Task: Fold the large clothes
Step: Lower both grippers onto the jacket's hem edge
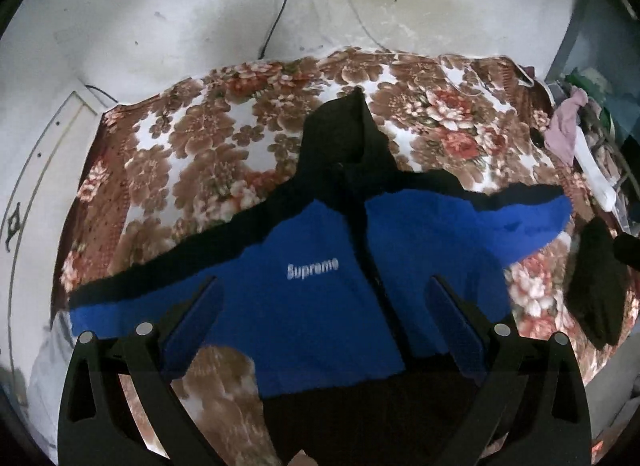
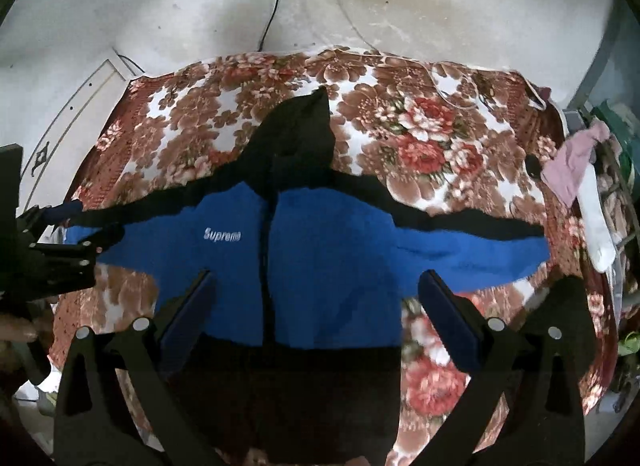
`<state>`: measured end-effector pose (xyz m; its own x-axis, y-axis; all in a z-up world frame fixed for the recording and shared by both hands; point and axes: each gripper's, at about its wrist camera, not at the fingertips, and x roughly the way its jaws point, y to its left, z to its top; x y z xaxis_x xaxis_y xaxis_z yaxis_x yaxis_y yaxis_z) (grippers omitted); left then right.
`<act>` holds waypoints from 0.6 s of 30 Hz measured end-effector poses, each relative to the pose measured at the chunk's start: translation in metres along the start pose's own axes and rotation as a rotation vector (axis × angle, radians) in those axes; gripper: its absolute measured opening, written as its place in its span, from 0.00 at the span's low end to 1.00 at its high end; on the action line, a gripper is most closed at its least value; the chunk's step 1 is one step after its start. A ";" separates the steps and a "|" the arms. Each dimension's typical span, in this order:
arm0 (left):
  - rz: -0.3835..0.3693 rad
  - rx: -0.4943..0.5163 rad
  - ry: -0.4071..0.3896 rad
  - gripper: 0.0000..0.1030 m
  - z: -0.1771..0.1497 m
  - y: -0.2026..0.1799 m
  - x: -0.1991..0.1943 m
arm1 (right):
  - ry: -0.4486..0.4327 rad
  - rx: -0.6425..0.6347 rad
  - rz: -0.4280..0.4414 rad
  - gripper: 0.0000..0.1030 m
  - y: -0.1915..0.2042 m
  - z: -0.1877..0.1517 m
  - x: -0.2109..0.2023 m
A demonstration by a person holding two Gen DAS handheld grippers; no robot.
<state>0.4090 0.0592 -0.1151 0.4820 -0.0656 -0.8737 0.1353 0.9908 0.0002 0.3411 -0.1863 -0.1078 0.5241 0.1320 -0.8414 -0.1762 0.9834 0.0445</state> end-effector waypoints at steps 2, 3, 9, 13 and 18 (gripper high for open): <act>0.011 0.026 0.005 0.95 0.016 0.001 0.023 | 0.004 -0.001 -0.002 0.95 -0.001 0.018 0.017; 0.018 0.039 0.007 0.95 0.027 0.001 0.035 | 0.010 0.000 0.005 0.95 -0.002 0.029 0.028; 0.023 -0.009 0.017 0.95 0.086 0.020 0.099 | 0.041 -0.029 0.032 0.95 -0.019 0.091 0.114; 0.012 -0.044 0.084 0.95 0.123 0.035 0.162 | 0.093 -0.044 0.059 0.95 -0.036 0.135 0.193; 0.007 -0.053 0.087 0.95 0.166 0.051 0.229 | 0.131 -0.104 0.084 0.95 -0.043 0.189 0.296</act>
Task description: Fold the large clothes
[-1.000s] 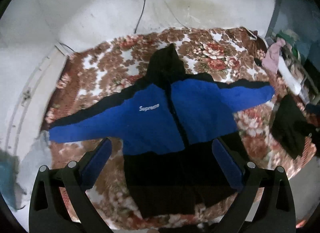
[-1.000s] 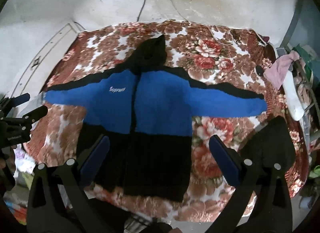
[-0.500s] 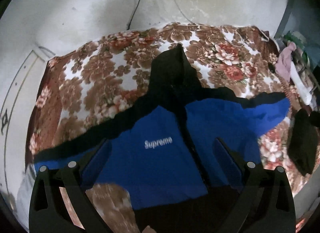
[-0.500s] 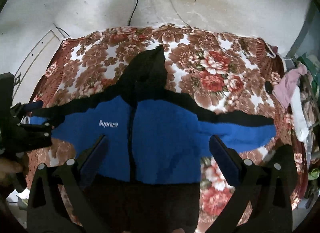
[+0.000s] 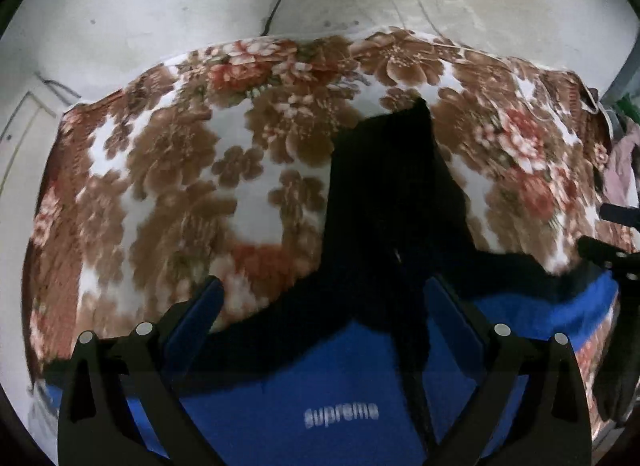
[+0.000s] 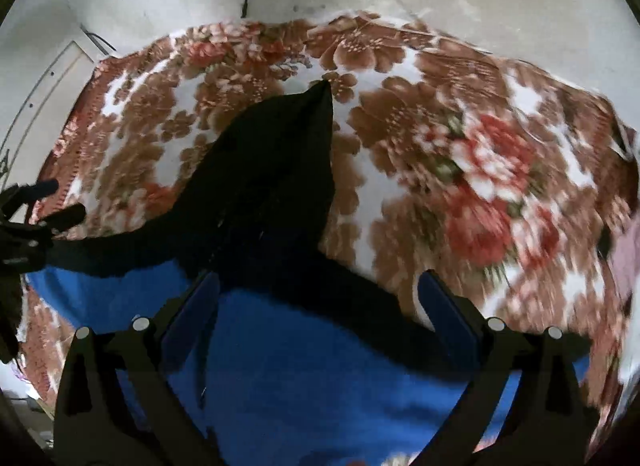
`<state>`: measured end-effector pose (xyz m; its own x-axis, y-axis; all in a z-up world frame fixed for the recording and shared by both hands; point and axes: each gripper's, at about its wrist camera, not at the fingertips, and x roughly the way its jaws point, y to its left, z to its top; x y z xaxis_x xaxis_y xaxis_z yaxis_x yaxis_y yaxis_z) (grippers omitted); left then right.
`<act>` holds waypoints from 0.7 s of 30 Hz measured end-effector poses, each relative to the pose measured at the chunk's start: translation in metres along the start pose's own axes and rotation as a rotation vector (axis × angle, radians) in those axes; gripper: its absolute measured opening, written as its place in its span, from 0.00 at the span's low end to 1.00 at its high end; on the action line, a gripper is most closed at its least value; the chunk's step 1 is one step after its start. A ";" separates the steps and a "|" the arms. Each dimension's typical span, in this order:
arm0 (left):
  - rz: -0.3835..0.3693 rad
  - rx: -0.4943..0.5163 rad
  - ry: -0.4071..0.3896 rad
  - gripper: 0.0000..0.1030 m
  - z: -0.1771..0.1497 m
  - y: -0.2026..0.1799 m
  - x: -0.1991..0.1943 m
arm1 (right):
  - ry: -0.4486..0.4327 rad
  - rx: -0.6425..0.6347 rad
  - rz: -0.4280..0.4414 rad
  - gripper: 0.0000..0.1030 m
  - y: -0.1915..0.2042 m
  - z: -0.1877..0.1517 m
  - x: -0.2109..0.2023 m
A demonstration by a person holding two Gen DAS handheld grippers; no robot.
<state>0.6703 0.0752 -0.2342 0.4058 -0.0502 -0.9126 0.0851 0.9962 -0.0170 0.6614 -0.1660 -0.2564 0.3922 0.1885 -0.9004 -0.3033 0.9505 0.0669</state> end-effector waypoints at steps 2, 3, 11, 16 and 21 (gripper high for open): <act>-0.061 0.014 0.006 0.95 0.020 0.004 0.026 | 0.033 -0.004 0.030 0.95 -0.005 0.024 0.041; -0.099 0.020 0.012 0.95 0.032 0.006 0.042 | 0.041 0.003 0.050 0.95 -0.006 0.032 0.055; -0.263 0.126 0.022 0.92 0.111 0.005 0.145 | 0.053 -0.117 0.162 0.95 -0.012 0.110 0.162; -0.311 0.138 0.137 0.75 0.146 -0.001 0.208 | 0.066 -0.074 0.263 0.91 -0.025 0.148 0.214; -0.401 0.095 0.216 0.61 0.158 -0.003 0.256 | 0.116 -0.087 0.325 0.69 -0.016 0.164 0.254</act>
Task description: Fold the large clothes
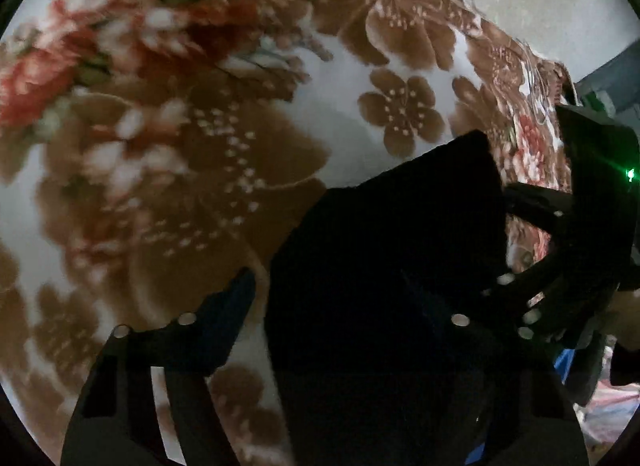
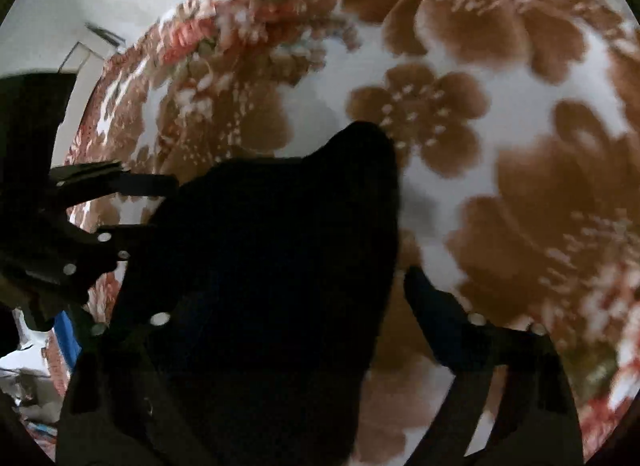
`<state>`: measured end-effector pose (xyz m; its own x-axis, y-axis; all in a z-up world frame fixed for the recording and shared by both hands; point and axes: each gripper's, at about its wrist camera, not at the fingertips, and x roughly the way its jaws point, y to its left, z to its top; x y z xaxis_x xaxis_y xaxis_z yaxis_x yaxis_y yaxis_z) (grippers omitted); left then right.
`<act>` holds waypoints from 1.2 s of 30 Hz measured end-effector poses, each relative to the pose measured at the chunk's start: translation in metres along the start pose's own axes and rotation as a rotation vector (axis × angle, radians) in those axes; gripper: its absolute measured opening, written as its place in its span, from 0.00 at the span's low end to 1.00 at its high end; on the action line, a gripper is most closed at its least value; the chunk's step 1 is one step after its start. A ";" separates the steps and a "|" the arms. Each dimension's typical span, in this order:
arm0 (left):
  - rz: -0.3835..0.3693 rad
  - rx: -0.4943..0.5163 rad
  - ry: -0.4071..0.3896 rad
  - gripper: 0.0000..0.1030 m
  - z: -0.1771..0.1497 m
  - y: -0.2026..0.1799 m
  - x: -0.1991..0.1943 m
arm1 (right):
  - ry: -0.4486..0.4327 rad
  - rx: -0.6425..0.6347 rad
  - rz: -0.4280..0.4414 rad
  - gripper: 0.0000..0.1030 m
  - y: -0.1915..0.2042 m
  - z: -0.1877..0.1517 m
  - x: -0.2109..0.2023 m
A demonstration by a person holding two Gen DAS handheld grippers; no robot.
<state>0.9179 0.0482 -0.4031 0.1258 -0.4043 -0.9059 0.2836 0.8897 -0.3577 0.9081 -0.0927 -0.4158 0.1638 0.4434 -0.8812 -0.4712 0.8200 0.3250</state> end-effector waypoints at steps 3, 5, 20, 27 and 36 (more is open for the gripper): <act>-0.036 0.008 0.058 0.30 0.006 -0.003 0.019 | 0.019 -0.042 0.004 0.43 0.006 0.006 0.008; -0.043 0.042 0.038 0.09 0.007 -0.008 0.015 | 0.023 -0.054 0.010 0.28 0.007 0.007 0.006; -0.078 0.246 -0.265 0.08 -0.106 -0.112 -0.174 | -0.220 -0.175 0.062 0.21 0.111 -0.074 -0.186; -0.101 0.252 -0.244 0.08 -0.215 -0.147 -0.193 | -0.192 -0.255 0.018 0.24 0.176 -0.176 -0.225; -0.051 0.174 -0.148 0.08 -0.349 -0.167 -0.141 | -0.061 -0.200 -0.013 0.27 0.204 -0.315 -0.181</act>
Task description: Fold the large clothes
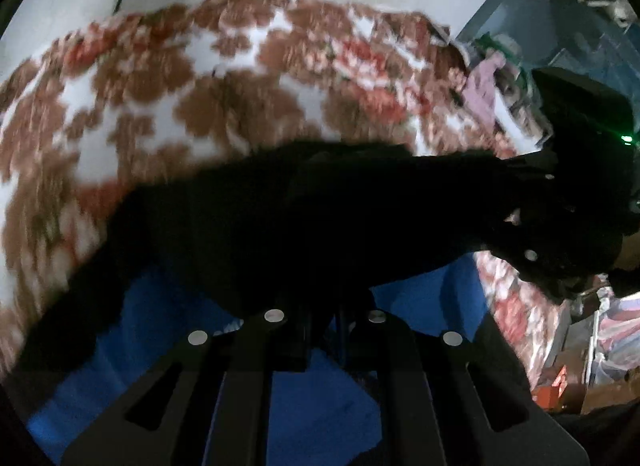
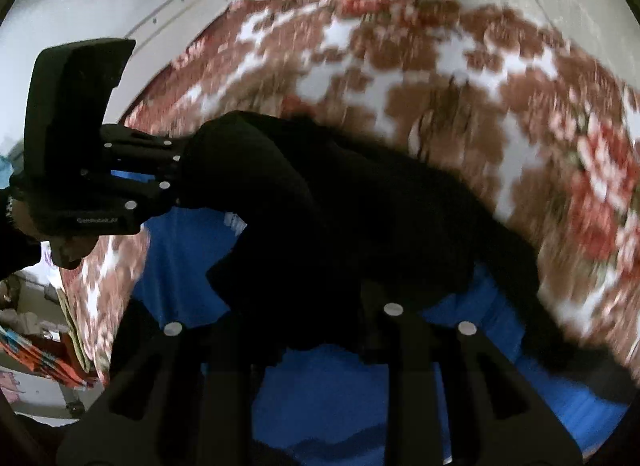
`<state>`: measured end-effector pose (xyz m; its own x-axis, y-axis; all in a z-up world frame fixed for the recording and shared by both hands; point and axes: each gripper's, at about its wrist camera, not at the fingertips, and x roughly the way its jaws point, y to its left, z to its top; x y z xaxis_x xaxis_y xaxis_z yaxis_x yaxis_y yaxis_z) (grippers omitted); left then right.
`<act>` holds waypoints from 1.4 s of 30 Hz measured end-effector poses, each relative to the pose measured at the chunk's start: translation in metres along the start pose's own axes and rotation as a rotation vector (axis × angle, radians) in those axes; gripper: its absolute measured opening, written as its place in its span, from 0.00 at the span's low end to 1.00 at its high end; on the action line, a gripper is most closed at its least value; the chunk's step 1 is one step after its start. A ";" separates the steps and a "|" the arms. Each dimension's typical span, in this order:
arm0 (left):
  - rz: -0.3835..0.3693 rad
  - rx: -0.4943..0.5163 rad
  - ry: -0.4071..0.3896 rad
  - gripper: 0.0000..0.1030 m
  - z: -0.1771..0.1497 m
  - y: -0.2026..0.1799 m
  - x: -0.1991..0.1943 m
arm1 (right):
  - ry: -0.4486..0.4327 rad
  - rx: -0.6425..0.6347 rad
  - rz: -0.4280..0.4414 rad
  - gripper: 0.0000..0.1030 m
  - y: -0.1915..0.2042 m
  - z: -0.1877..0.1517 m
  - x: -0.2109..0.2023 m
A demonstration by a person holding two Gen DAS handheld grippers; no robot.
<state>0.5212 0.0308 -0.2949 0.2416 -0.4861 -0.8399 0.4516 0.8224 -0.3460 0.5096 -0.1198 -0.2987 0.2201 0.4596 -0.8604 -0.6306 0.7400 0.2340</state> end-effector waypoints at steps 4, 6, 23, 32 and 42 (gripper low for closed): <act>0.026 -0.043 0.032 0.11 -0.060 -0.010 0.023 | 0.044 0.037 -0.004 0.27 0.014 -0.053 0.025; 0.042 -0.051 0.056 0.13 -0.081 -0.013 0.036 | 0.072 0.055 -0.008 0.28 0.021 -0.078 0.040; 0.186 -0.059 0.002 0.95 -0.165 -0.034 -0.004 | 0.129 0.235 -0.066 0.86 -0.002 -0.161 0.001; 0.335 -0.177 -0.082 0.95 -0.123 -0.015 -0.028 | 0.030 0.154 -0.218 0.89 0.010 -0.067 0.035; 0.381 -0.268 0.009 0.91 -0.144 0.019 0.086 | 0.143 0.132 -0.449 0.95 -0.003 -0.112 0.127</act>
<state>0.4271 0.0469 -0.4335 0.3388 -0.1329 -0.9314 0.0937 0.9898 -0.1072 0.4562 -0.1188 -0.4599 0.3380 0.0156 -0.9410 -0.3954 0.9097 -0.1269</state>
